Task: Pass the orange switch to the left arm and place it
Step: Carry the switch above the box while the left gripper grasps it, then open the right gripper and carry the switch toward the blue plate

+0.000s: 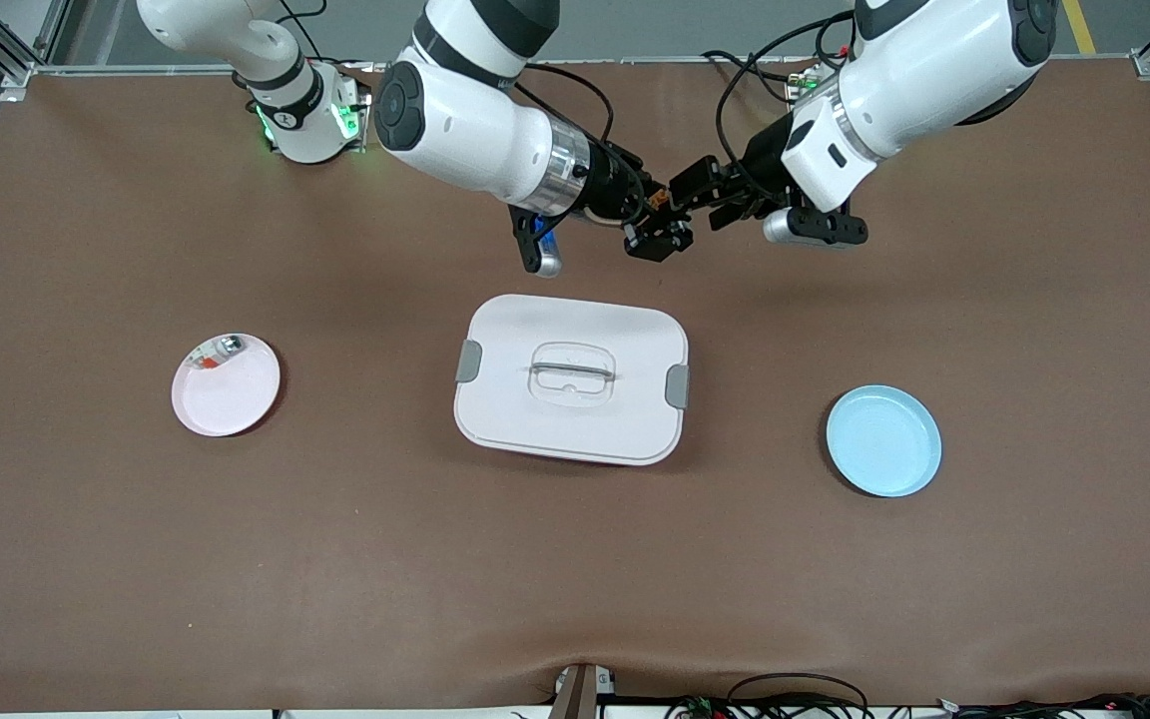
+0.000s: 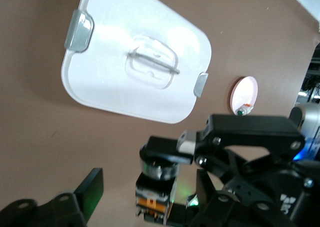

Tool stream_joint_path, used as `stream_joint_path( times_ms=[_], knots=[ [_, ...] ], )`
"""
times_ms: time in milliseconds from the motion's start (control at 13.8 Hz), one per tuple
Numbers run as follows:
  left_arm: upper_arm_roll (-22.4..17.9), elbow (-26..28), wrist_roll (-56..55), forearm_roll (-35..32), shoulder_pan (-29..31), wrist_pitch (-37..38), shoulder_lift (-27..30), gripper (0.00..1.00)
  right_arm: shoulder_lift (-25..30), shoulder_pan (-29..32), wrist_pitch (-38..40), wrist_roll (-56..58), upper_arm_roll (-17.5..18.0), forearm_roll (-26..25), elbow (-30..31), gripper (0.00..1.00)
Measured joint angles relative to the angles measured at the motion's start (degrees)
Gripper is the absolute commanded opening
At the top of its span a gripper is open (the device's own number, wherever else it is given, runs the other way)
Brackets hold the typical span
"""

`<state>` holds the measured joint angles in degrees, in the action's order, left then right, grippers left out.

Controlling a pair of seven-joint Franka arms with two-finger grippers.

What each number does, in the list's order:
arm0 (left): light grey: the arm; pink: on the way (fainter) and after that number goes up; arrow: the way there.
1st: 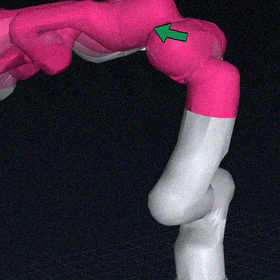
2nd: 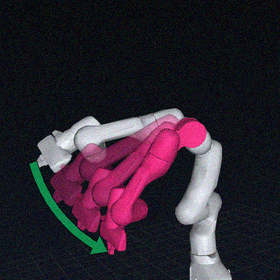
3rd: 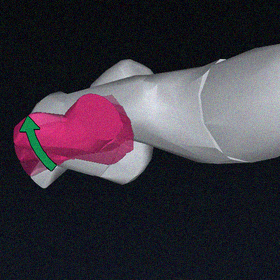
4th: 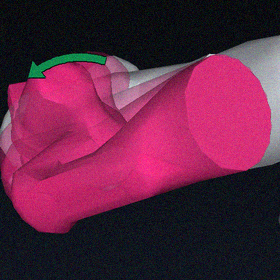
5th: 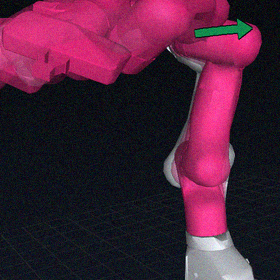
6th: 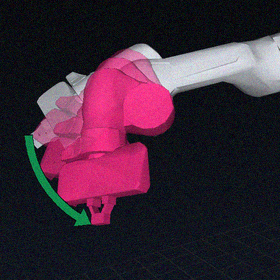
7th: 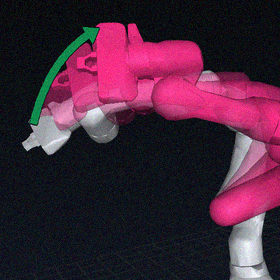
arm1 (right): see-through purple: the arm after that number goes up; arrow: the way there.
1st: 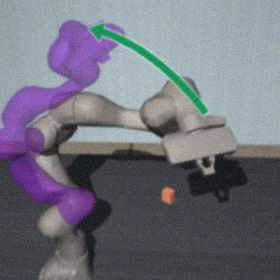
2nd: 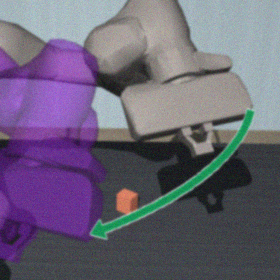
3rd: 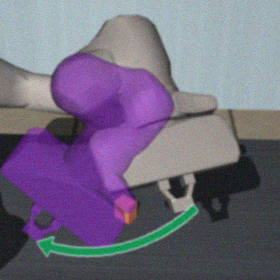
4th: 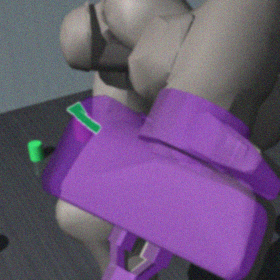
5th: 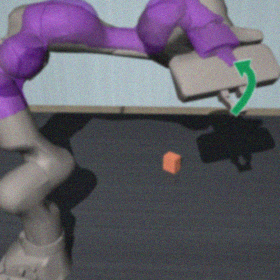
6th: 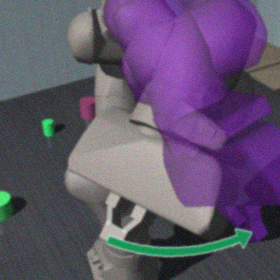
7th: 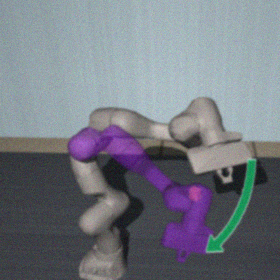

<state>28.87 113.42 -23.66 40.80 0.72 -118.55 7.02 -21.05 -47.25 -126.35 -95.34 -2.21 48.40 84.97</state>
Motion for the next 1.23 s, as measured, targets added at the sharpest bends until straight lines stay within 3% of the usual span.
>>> stream_joint_path(
  times_ms=[289, 506, 722, 795, 1011, 1228],
  knots=[
    [1.31, 1.52, 2.50, 0.50, -0.01, -3.90, 0.00, 0.76, -0.15, -0.01, -0.08, -0.02, -0.15, 0.00, -0.02, 0.14],
    [2.42, 2.83, 3.06, 1.60, -0.01, -6.84, 0.01, 0.53, -0.32, -0.04, 0.03, -0.08, -0.37, 0.00, 0.02, 0.14],
    [2.80, 3.83, 3.36, 1.79, 0.01, -7.22, 0.01, 0.49, -0.36, -0.45, 0.04, -0.19, -0.39, -0.01, -0.15, 0.14],
    [2.81, 3.98, 3.40, 1.98, 0.02, -7.28, -0.03, 0.41, -0.48, -0.48, 0.06, -0.19, -0.39, 0.00, -0.14, 0.14],
    [2.90, 4.16, 3.45, 2.31, 0.03, -7.42, -0.11, 0.02, -0.74, -0.56, 0.12, -0.19, -0.39, 0.00, -0.13, 0.14],
    [2.92, 4.18, 4.32, 2.44, 0.08, -7.41, -0.16, 0.00, -0.75, -0.56, 0.18, -0.19, -0.41, 0.03, -0.13, 0.16]
  ],
)
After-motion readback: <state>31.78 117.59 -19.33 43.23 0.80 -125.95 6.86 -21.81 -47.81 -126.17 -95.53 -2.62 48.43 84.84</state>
